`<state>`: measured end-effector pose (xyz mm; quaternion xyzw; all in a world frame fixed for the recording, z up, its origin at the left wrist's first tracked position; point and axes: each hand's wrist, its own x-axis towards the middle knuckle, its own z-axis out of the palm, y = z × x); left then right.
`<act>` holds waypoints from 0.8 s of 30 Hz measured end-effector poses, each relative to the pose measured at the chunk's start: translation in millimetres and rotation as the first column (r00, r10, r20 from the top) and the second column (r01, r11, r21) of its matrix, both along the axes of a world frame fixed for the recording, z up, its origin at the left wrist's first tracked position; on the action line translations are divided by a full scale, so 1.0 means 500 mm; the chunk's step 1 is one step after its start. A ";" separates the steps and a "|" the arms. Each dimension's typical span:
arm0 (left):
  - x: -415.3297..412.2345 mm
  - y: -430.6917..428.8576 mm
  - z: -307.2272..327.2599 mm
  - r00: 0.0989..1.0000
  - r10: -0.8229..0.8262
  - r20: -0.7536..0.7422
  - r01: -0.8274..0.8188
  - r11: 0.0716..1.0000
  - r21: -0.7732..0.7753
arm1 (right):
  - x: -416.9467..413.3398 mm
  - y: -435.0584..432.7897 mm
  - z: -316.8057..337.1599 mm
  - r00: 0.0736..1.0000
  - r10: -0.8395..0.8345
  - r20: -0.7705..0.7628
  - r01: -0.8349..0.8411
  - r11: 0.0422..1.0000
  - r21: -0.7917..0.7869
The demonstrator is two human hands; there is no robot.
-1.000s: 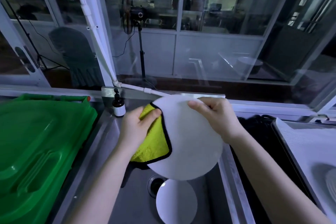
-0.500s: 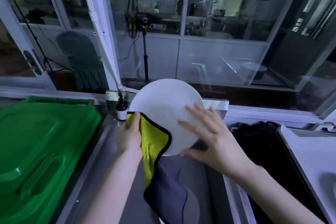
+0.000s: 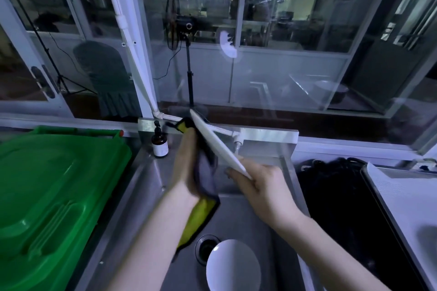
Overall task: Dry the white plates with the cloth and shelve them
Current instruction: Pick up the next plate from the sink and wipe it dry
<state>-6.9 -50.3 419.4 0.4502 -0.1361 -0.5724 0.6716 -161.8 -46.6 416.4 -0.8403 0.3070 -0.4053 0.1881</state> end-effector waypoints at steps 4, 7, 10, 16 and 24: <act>-0.033 0.000 -0.028 0.689 0.175 0.703 0.037 0.961 -0.275 | 0.022 0.017 0.001 0.894 -0.088 0.439 -0.173 0.836 0.520; -0.039 0.010 -0.038 0.297 0.301 0.906 0.151 0.922 -0.355 | 0.017 0.004 0.014 0.753 -0.230 0.616 -0.355 0.646 0.675; -0.046 0.020 -0.064 0.089 0.273 0.958 0.339 0.896 -0.287 | 0.007 -0.021 0.026 0.730 -0.317 0.605 -0.356 0.580 0.733; -0.004 -0.023 -0.032 -0.060 0.211 0.976 0.298 0.937 -0.184 | 0.000 -0.008 0.006 0.695 -0.362 0.621 -0.403 0.520 0.753; -0.043 0.046 -0.034 -0.215 0.192 0.957 0.350 0.931 -0.108 | -0.014 -0.013 0.006 0.611 -0.389 0.689 -0.521 0.458 0.720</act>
